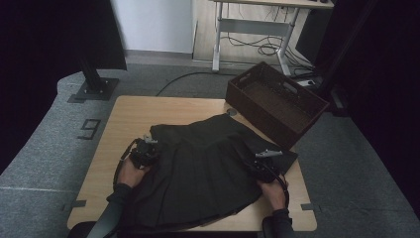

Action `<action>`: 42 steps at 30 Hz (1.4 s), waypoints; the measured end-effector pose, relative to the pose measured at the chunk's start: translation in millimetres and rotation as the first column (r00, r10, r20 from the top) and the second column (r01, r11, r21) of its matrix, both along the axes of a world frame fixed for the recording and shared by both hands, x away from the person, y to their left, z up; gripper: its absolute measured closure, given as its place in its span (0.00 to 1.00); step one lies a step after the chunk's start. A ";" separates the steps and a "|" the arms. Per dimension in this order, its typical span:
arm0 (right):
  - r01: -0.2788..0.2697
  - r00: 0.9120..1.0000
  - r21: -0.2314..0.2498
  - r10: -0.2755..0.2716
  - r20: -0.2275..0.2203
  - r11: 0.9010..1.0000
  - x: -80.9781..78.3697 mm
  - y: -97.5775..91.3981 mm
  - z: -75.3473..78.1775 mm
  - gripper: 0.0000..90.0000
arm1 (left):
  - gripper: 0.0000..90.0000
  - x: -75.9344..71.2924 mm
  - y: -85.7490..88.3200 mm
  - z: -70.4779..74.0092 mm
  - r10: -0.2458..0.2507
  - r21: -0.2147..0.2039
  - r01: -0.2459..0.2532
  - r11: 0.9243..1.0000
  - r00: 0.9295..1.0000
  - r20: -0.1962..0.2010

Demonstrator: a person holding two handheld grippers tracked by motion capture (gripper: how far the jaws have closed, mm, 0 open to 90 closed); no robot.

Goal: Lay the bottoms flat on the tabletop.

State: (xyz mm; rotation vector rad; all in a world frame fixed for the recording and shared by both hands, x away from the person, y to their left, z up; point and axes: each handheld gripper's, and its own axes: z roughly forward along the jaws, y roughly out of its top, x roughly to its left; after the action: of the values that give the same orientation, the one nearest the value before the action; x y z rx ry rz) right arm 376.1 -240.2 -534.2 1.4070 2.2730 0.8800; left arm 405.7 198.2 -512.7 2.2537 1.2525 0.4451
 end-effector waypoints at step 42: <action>-0.161 0.987 0.050 0.160 0.022 0.986 -14.2 26.0 36.0 0.68 | 0.65 10.8 65.3 -13.1 0.166 -0.019 -0.165 0.986 0.985 0.045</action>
State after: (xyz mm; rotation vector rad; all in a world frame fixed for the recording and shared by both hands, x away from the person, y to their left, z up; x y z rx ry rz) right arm 361.9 -214.3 -498.2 1.2438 2.3924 1.0035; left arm 416.5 263.6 -525.8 2.1221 1.4204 0.5444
